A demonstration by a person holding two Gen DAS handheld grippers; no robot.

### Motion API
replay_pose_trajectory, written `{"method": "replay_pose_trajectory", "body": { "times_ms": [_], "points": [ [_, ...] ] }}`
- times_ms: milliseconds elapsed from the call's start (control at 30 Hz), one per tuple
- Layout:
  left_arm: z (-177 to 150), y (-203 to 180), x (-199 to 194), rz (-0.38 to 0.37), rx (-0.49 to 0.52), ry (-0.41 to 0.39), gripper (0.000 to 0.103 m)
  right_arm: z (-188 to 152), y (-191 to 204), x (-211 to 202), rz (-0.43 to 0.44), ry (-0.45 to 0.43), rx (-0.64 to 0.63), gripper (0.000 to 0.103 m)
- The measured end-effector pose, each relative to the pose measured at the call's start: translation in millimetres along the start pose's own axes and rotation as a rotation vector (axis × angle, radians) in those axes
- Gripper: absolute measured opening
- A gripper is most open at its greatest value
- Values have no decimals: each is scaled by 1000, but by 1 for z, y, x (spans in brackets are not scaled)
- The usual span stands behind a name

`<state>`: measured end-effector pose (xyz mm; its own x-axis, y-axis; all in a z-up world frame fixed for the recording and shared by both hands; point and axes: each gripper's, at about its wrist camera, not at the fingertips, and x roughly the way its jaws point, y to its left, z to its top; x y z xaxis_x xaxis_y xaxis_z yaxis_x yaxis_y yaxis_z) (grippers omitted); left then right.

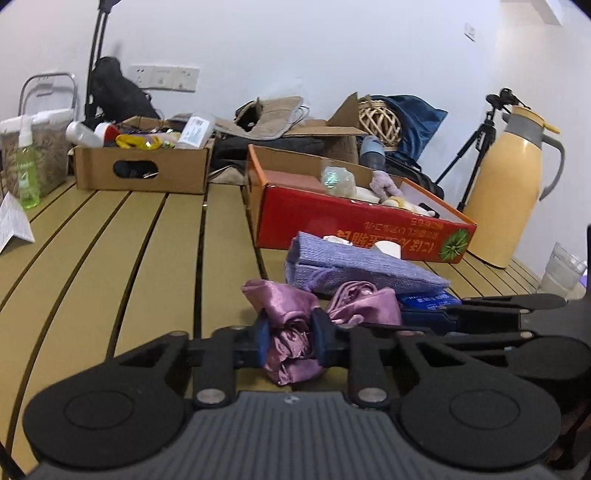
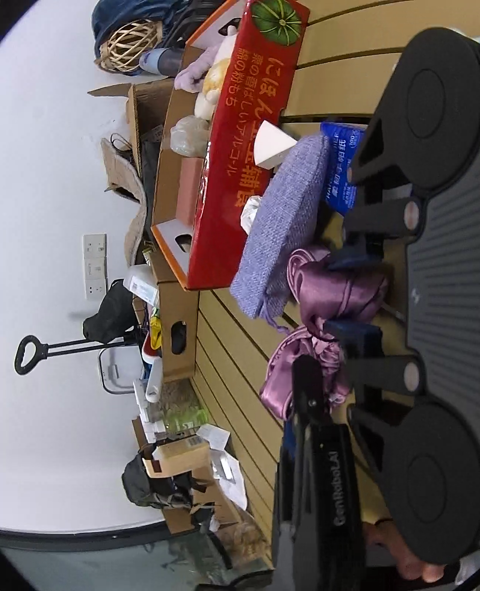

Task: Organize soft objects
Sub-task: 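Close both grippers on the pink satin bow, then carry the pink bow into the red box and open both grippers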

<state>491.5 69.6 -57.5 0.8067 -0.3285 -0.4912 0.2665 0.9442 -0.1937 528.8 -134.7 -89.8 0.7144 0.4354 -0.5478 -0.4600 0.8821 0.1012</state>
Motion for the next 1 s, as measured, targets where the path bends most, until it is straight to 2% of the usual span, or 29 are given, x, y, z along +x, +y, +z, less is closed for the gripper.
{"method": "replay_pose_trajectory", "body": {
  "times_ms": [33,100,333,533,667,800,900,1000],
  "points": [
    [0,-3,-4,12,11,-13,17,0,0,-2,4,-3,5,18],
    [0,-14,-18,36,31,-51,15,1,3,-11,11,-12,13,14],
    [-11,-62,-95,18,38,-144,15,-4,18,-99,37,-111,-4,13],
    [4,-90,-123,-27,38,-193,15,-9,18,-155,20,-201,-3,13],
    [21,-99,-104,-78,41,-183,15,-3,0,-160,16,-207,30,13],
    [61,-88,-63,-124,-15,-142,15,24,-30,-142,18,-204,68,13],
    [92,-81,-29,-113,-7,-132,15,59,-59,-116,27,-208,104,13],
    [122,-76,13,-70,26,-125,15,95,-81,-75,15,-181,102,13]
  ]
}}
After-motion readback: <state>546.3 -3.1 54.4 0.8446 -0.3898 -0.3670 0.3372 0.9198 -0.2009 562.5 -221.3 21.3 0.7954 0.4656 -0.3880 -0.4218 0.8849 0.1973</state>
